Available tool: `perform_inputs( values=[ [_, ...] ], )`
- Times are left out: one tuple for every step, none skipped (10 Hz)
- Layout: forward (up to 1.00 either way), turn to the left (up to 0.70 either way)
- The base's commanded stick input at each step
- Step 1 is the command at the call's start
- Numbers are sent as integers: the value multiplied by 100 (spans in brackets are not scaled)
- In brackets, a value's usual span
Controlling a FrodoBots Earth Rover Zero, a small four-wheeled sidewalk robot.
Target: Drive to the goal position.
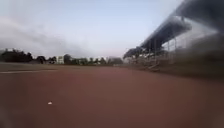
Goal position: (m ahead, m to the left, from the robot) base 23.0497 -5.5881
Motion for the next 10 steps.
perform_inputs(
  values=[
    [70,0],
    [70,0],
    [70,0],
    [70,0],
    [70,0],
    [70,0],
    [70,0],
    [70,0],
    [70,0],
    [70,0]
  ],
)
